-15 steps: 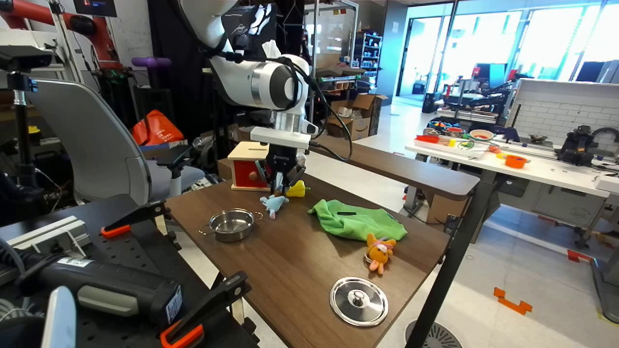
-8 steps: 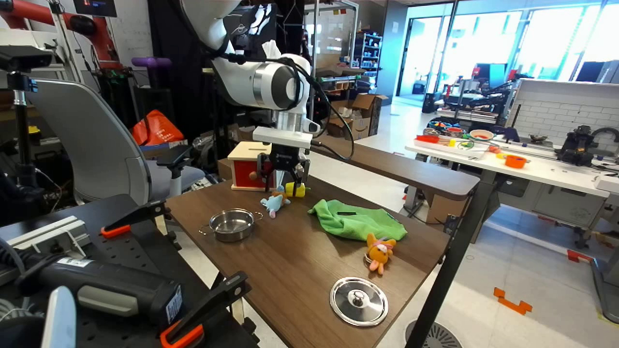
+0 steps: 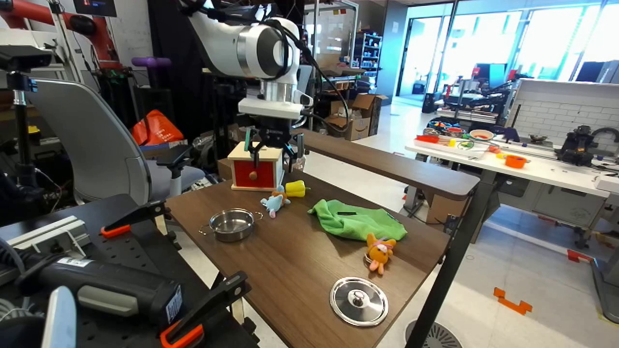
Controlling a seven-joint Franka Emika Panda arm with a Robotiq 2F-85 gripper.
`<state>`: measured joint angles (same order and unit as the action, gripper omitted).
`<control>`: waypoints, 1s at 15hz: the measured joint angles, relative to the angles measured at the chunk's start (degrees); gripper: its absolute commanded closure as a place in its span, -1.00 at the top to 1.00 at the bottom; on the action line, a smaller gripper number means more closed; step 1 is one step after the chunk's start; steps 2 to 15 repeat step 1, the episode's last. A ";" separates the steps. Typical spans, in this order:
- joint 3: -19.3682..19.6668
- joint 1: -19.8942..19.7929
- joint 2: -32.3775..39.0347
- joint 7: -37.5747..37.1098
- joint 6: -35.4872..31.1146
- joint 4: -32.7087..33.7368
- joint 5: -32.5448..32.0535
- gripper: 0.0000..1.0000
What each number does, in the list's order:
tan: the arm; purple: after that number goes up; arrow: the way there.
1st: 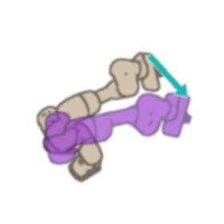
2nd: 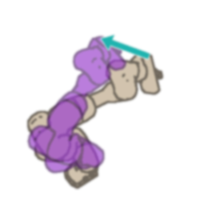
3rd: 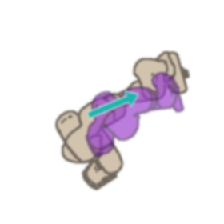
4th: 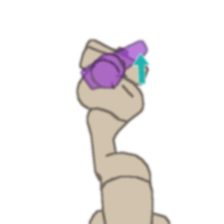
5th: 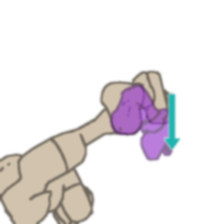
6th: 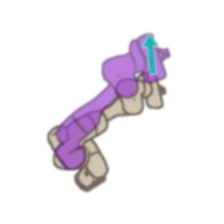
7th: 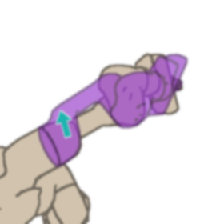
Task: Move the green towel to the right, close the drawer, move the plush toy to the left
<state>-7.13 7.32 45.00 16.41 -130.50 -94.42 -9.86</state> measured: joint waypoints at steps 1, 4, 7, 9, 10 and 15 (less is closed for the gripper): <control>0.43 0.00 -1.81 -0.61 0.43 -1.94 -0.02 1.00; 0.43 0.00 -1.81 -0.61 0.43 -1.94 -0.02 1.00; 0.43 0.00 -1.81 -0.61 0.43 -1.94 -0.02 1.00; 0.43 0.00 -1.81 -0.61 0.43 -1.94 -0.02 1.00; 0.43 0.00 -1.81 -0.61 0.43 -1.94 -0.02 1.00; 0.43 0.00 -1.81 -0.61 0.43 -1.94 -0.02 1.00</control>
